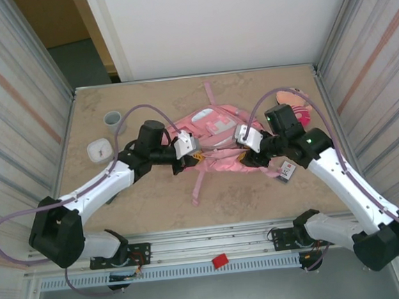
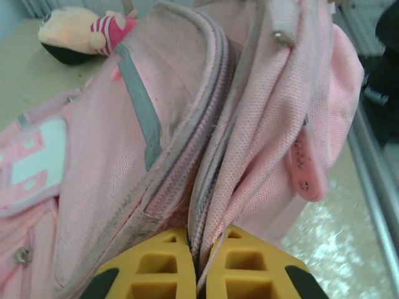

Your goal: Pack the student bag

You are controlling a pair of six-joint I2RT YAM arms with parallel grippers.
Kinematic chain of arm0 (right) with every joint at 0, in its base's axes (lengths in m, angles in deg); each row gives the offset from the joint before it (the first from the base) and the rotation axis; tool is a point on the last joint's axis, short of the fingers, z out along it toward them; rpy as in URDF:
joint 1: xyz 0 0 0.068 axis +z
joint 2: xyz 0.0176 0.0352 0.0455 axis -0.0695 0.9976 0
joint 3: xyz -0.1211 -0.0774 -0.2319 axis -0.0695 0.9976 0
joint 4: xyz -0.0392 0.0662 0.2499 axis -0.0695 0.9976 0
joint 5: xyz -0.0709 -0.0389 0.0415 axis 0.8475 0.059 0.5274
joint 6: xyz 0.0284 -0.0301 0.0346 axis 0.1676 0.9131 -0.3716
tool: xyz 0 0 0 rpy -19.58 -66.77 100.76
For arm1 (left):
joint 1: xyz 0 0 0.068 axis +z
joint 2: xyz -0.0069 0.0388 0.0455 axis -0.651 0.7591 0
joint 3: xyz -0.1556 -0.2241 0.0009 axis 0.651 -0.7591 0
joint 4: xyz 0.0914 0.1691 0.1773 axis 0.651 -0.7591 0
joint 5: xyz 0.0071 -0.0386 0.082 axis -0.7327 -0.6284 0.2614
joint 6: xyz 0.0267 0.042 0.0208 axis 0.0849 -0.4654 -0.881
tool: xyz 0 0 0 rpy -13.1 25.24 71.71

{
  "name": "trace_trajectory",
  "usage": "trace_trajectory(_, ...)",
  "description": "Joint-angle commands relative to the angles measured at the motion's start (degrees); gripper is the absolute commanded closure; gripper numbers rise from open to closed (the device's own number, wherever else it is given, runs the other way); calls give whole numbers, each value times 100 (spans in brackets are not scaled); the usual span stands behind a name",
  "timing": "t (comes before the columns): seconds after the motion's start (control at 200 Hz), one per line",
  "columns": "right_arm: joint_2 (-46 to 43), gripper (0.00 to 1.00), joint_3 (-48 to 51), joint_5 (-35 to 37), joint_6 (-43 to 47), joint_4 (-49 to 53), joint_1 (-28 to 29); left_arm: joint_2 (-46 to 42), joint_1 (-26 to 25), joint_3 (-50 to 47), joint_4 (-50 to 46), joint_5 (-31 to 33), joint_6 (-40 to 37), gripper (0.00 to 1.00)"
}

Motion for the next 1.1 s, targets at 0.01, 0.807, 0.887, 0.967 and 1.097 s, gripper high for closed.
trace_trajectory(0.01, -305, 54, -552, 1202, -3523, 137, 223, 93, -50, 400, 214, -242, 1747, 100)
trace_trajectory(0.807, 918, 47, -1023, 4648, -8839, 404, 3228, 998, 0, 1428, -917, -1033, 2732, 100)
trace_trajectory(0.887, 1013, 49, -951, 4606, -8859, 279, 3001, 954, -6, 1415, -922, -1068, 2712, 100)
trace_trajectory(0.967, 1099, 49, -891, 4655, -8841, 209, 2859, 904, 2, 1382, -910, -1127, 2676, 100)
trace_trajectory(1.097, 1164, 50, -752, 4302, -8628, -176, 2659, 833, 0, 1347, -846, -1195, 2652, 100)
